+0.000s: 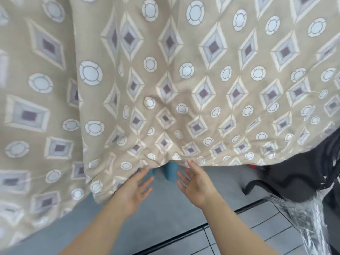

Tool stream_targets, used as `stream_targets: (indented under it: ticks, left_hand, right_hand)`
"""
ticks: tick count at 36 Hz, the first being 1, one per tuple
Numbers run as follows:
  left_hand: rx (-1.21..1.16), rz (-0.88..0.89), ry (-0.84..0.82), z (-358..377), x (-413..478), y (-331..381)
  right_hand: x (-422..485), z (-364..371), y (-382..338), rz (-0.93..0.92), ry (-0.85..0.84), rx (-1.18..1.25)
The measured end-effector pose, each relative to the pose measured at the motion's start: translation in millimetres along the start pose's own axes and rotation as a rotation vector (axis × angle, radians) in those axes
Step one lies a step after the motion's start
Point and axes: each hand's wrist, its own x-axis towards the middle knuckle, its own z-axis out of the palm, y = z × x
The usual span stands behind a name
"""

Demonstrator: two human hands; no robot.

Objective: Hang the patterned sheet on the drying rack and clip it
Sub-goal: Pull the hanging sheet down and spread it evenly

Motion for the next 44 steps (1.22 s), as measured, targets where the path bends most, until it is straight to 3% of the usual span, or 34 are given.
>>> stream_targets:
  ticks: [5,14,22,28,31,35,40,44]
  left_hand:
    - [-0.233,0.128,0.087,-15,0,14]
    - [-0.057,0.105,0.176,-21,0,-2]
    - [-0.252,0.047,-0.044,-80,-32,-1]
    - [-0.354,0.048,-0.089,-105,-37,14]
    - [-0.325,0.039,0.061,-98,-33,25]
    - [-0.345,0.124,0.292,-96,-23,37]
    - [-0.386,0.161,0.286,-83,-27,44]
    - [-0.264,0.158,0.292,-88,-26,40]
  right_hand:
    - [3,15,-3,-0.051,0.063,0.121]
    - [-12,8,1,-0.059,0.234,0.018]
    - [-27,12,21,0.083,0.049,0.006]
    - [-24,45,52,0.190,-0.103,-0.128]
    - [-23,56,60,0.210,-0.089,-0.152]
    - [-17,55,57,0.128,0.055,-0.023]
    - [-13,34,48,0.050,0.114,0.006]
    - [-18,37,52,0.105,-0.037,-0.021]
